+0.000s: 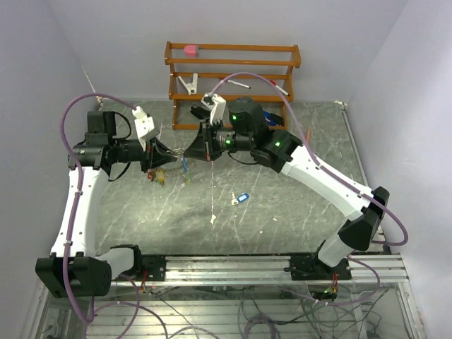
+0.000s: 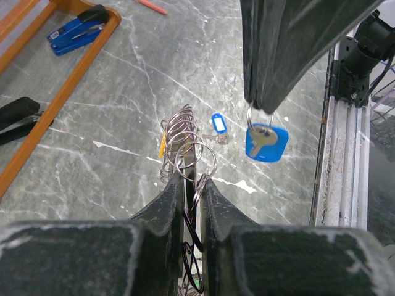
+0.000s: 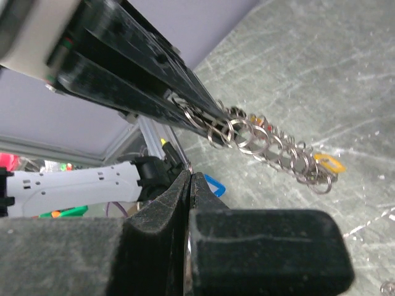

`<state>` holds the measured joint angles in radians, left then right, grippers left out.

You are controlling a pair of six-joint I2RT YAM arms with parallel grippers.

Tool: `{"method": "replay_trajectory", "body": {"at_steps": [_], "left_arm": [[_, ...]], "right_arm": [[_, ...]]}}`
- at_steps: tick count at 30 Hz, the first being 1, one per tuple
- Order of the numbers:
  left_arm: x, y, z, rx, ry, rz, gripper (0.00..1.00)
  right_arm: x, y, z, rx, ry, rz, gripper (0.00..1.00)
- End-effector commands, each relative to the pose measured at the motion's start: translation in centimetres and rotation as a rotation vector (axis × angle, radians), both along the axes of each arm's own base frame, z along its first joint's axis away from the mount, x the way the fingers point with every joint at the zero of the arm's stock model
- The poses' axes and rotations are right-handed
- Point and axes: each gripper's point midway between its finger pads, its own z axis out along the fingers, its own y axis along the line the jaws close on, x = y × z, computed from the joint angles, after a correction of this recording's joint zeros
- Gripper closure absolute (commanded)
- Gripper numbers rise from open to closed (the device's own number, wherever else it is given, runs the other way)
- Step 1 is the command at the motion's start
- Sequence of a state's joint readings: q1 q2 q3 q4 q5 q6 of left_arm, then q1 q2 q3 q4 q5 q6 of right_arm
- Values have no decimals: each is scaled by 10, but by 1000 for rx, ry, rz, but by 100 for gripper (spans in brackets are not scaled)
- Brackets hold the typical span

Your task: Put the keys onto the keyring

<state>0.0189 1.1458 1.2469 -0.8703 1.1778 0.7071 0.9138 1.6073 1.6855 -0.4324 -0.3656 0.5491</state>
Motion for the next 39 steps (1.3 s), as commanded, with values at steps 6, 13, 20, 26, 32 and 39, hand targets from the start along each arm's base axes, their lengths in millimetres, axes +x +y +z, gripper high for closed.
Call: {"method": "replay_trajectory", "body": {"at_steps": [6, 13, 20, 26, 32, 39], "left_arm": [[-5, -5, 16, -25, -65, -49, 93], [-10, -6, 17, -24, -77, -64, 93], [-21, -10, 16, -39, -113, -131, 93], [-35, -9, 7, 19, -250, -224, 93], [-48, -10, 0, 44, -365, -292, 93], [-41, -17, 12, -76, -286, -264, 93]], "right_arm": [[12, 21, 22, 22, -34, 15, 100], [12, 22, 11, -13, -15, 25, 100], [6, 18, 7, -29, 10, 38, 100], [1, 21, 8, -27, 24, 67, 100], [-9, 10, 16, -22, 14, 75, 100], [-26, -1, 28, 18, 37, 100, 100]]}}
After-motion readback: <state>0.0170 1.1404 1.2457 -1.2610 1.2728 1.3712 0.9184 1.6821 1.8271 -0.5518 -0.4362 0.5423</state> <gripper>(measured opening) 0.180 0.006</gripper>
